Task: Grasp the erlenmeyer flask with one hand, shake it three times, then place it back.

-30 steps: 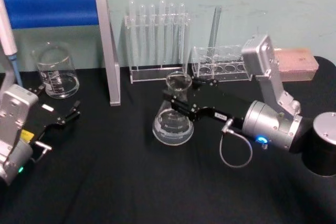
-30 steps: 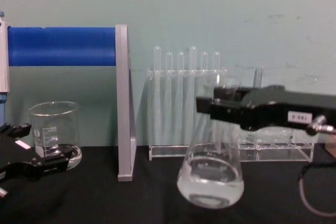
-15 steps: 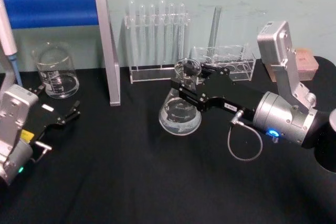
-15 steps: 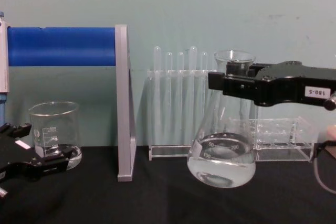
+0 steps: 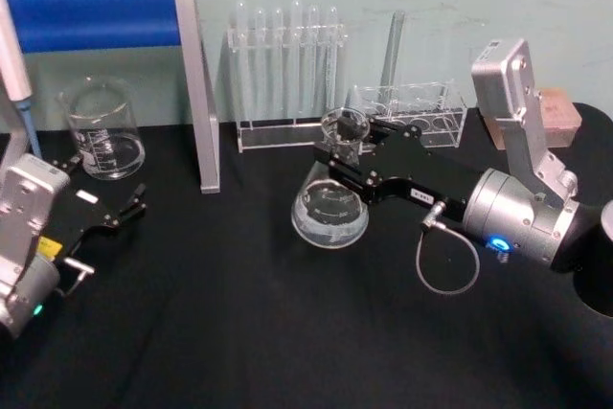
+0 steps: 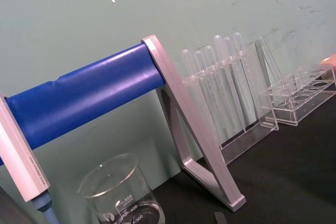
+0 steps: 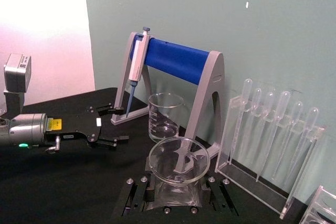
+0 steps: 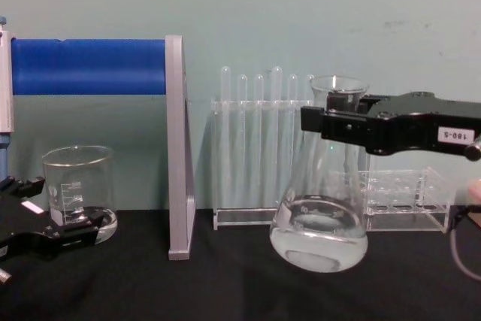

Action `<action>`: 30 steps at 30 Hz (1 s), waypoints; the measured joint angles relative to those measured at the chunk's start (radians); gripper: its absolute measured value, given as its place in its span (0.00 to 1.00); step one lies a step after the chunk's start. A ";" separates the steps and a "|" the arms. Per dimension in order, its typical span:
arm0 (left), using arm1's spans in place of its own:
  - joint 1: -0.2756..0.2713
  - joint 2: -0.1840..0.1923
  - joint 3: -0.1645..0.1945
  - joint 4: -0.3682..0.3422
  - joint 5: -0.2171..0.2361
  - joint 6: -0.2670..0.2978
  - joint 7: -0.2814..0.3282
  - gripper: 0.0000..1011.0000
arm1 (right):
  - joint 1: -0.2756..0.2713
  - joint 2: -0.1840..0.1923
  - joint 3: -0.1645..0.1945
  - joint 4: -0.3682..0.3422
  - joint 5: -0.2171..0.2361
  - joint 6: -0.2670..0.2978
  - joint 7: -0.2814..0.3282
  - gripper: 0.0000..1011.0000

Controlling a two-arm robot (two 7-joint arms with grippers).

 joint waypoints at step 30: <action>0.000 0.000 0.000 0.000 0.000 0.000 0.000 0.99 | -0.008 0.004 -0.038 -0.024 0.009 0.008 0.040 0.45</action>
